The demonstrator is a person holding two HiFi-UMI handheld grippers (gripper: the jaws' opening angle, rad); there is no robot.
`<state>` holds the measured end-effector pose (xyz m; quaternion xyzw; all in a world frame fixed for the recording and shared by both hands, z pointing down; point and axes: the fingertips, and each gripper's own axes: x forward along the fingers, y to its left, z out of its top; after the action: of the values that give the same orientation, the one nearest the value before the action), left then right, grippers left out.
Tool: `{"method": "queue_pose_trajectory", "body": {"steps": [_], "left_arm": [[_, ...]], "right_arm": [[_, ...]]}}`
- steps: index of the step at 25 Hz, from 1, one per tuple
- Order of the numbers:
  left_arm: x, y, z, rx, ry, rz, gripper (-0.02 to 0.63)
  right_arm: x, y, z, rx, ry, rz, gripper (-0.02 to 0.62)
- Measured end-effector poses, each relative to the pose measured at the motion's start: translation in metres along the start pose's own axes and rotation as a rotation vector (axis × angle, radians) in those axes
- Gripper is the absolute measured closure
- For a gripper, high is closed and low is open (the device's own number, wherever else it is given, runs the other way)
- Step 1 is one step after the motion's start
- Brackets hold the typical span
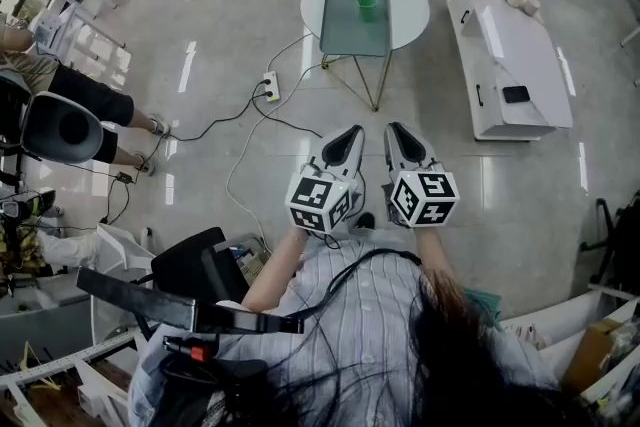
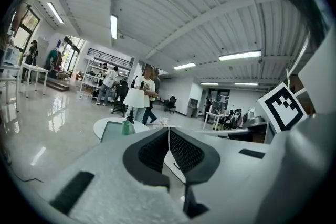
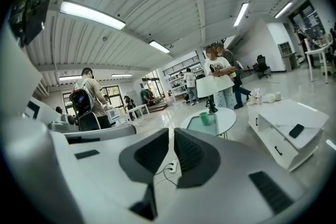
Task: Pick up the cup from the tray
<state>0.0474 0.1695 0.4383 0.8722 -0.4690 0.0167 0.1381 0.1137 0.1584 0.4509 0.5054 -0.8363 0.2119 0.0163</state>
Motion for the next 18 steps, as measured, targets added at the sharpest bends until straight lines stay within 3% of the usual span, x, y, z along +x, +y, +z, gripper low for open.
{"method": "queue_pose_trajectory", "body": {"steps": [18], "left_arm": [[0.047, 0.055, 0.015, -0.006, 0.044, -0.020, 0.591]], "right_arm": [[0.067, -0.010, 0.009, 0.023, 0.049, -0.024, 0.546]]}}
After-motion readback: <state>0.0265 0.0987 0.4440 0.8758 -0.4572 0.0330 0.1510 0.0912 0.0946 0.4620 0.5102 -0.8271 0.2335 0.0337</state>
